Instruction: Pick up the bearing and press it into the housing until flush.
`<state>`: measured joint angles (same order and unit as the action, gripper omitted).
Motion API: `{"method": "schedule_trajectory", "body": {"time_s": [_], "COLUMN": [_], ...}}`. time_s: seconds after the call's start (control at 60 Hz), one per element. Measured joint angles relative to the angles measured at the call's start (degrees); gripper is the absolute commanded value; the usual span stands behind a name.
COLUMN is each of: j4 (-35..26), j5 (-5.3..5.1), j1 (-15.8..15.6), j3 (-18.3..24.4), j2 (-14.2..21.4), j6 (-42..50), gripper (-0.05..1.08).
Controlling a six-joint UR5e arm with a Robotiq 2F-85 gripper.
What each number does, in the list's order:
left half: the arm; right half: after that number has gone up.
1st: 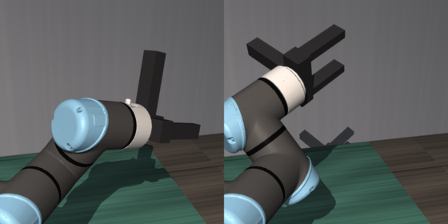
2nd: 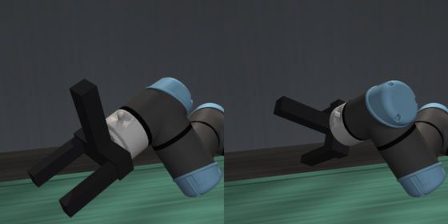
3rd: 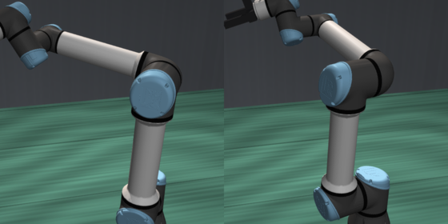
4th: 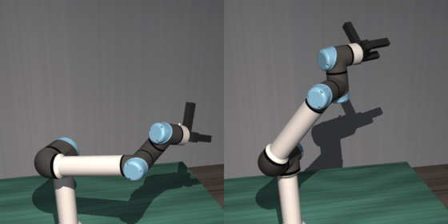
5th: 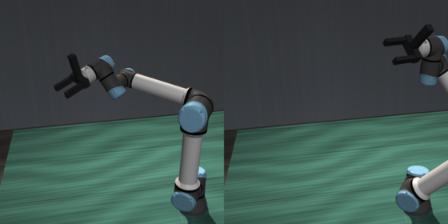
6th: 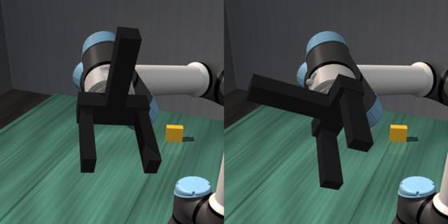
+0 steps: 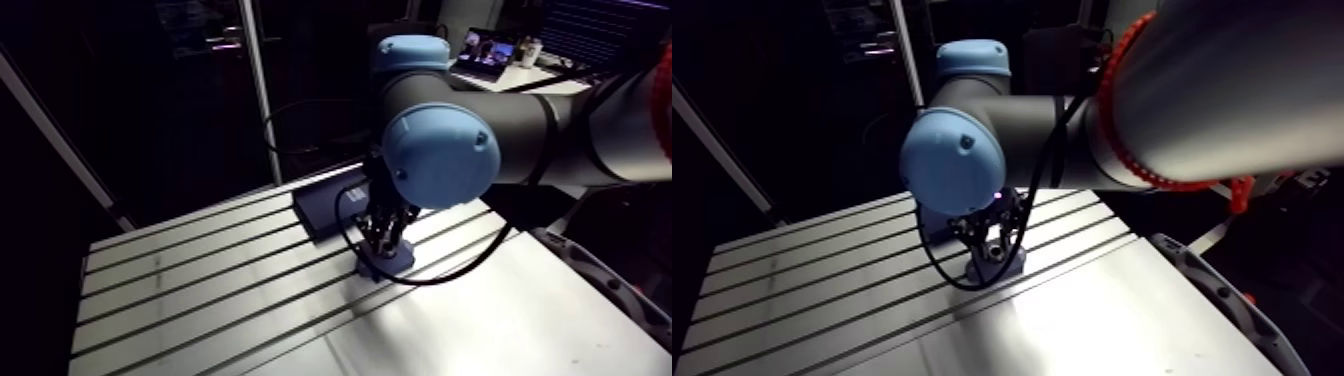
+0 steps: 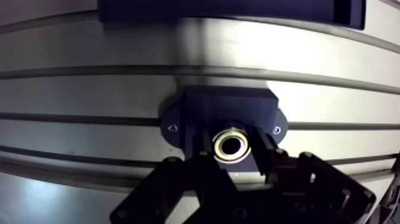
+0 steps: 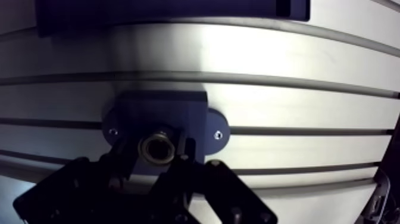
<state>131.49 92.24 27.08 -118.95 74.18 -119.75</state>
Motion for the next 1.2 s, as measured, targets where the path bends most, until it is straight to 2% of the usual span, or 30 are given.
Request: {"method": "schedule_trajectory", "body": {"time_s": [1.2], "j4": [0.4], "j5": [0.01], "j1": [0.2], "j3": [-0.2], "j2": [-0.3], "j6": [-0.1], "gripper": [0.6]}}
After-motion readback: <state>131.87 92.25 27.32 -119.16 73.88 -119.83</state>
